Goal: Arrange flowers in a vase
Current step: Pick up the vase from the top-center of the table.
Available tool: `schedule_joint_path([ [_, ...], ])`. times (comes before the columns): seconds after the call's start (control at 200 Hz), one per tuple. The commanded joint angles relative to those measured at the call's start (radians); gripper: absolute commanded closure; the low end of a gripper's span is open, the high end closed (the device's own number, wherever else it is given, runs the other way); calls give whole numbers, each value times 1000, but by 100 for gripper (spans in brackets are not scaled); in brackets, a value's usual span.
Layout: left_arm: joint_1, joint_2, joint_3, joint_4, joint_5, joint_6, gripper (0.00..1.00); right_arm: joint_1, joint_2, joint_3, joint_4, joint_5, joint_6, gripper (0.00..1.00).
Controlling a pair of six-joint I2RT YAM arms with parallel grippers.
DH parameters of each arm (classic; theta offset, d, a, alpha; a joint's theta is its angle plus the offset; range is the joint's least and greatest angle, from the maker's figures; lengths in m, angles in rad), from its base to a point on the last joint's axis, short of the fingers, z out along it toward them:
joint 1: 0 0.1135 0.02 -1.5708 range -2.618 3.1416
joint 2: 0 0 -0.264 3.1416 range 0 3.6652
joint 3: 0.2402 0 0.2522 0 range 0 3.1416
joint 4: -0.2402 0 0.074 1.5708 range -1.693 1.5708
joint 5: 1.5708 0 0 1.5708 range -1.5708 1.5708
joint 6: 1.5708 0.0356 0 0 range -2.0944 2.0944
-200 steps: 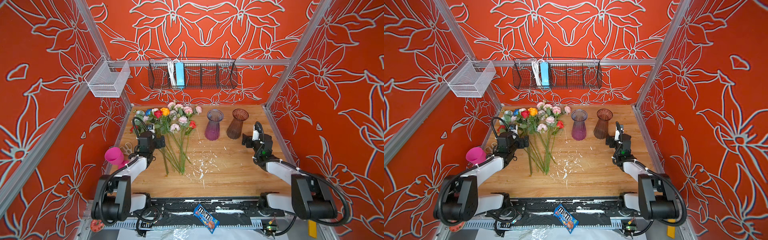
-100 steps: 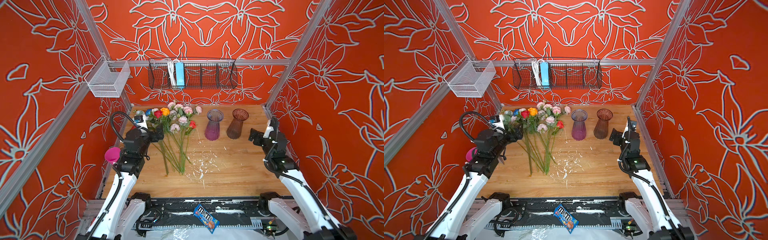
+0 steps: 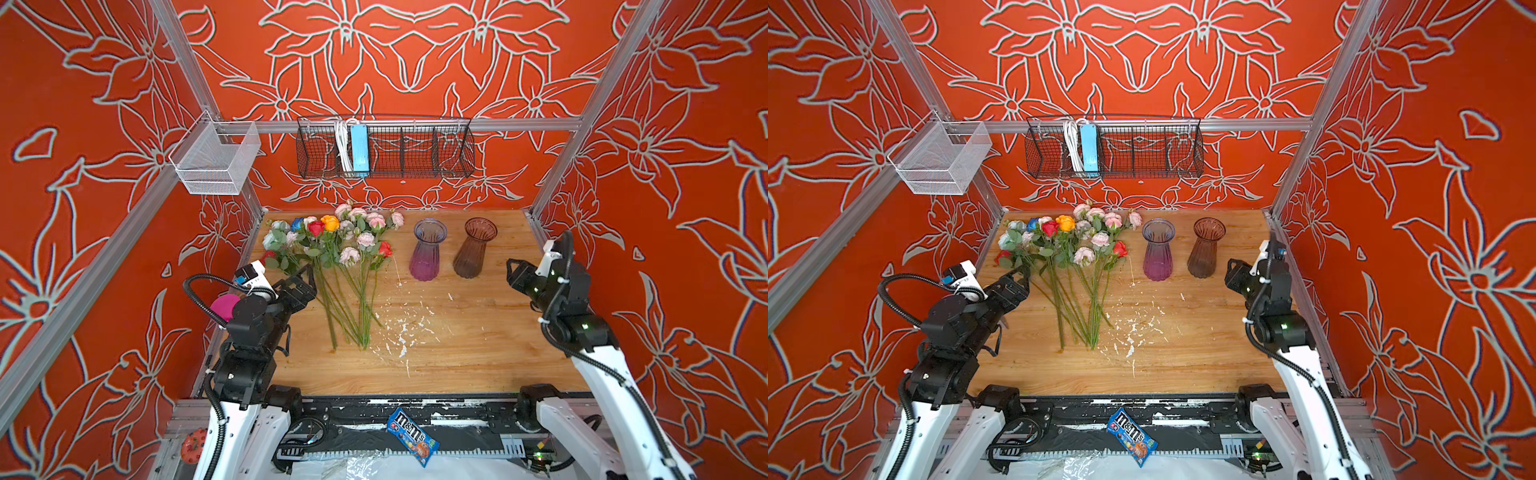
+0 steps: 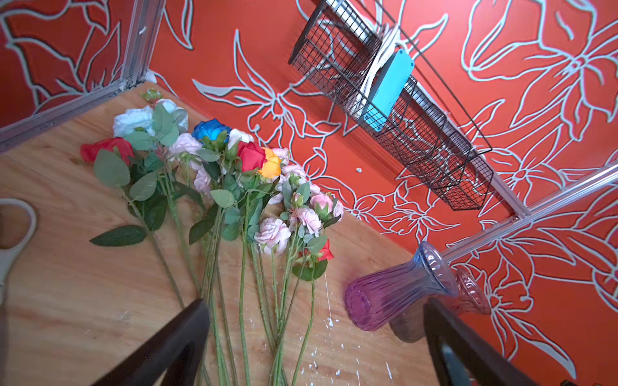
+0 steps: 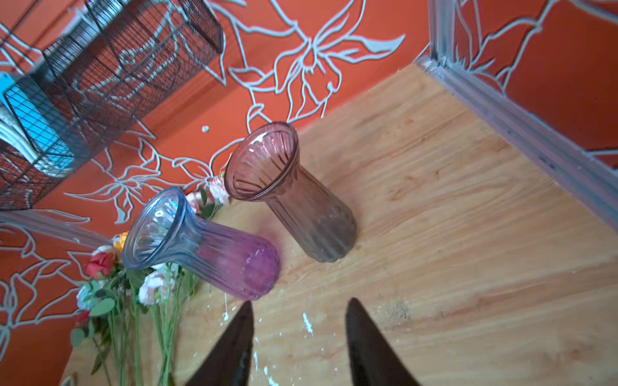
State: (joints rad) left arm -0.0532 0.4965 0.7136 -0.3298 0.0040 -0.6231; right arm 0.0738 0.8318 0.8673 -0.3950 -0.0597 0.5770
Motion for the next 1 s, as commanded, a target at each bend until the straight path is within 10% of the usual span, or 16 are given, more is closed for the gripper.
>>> schedule_joint_path([
  [0.0,1,75,64,-94,29,-14,3,10,46,105,-165,-100,-16,59],
  [0.275,-21,284,88,-100,242,26,18,72,154,281,-284,-137,-62,60],
  [0.58,-346,580,214,-188,-47,71,21,171,313,426,-304,-127,-87,59],
  [0.996,-392,603,146,-91,-5,46,17,266,585,667,-420,-87,-151,56],
])
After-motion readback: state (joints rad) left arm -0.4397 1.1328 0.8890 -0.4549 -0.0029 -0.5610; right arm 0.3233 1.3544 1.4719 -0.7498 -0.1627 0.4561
